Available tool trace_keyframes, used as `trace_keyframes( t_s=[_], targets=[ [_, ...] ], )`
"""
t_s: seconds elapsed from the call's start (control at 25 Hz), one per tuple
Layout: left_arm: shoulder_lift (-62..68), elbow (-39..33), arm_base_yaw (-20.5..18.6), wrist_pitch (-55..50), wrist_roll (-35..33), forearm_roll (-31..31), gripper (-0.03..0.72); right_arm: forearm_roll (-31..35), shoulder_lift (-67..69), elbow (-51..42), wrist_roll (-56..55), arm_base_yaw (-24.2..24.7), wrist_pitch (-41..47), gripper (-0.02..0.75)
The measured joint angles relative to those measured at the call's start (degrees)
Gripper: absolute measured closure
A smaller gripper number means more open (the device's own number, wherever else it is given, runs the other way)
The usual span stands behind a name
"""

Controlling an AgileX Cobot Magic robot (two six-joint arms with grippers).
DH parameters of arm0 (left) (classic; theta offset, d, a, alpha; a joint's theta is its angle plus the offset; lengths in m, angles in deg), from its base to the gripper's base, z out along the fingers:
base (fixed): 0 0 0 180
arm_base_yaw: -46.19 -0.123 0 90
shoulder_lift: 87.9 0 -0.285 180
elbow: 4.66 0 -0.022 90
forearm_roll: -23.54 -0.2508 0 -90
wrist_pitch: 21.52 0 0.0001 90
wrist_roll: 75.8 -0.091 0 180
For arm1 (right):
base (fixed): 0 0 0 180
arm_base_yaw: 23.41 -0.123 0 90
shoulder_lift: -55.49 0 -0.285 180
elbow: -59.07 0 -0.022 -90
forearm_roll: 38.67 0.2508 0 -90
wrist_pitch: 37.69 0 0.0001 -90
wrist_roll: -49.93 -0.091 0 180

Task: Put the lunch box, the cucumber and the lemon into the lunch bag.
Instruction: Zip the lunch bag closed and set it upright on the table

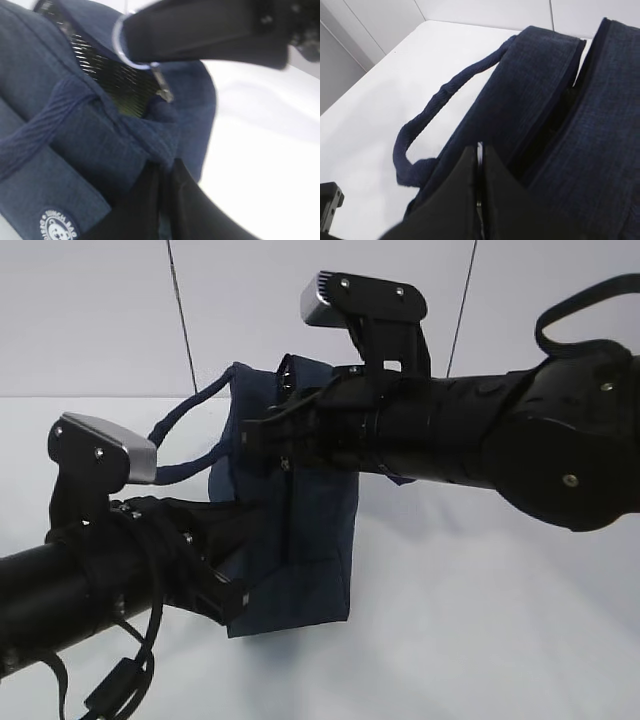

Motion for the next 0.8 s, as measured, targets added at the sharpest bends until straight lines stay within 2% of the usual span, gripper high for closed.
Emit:
trace_keyframes(
  t_s=[0.56,0.8],
  targets=[
    [-0.22,0.44,0.00,-2.40,1.25,-2.00,0.683,-5.98,2.12,4.94,-0.09,0.00,5.77,0.751],
    [-1.50,0.44,-0.51,-6.63,0.78,0.31,0.667,-7.08,1.47,5.08,-0.09,0.00,8.67,0.751]
  ],
)
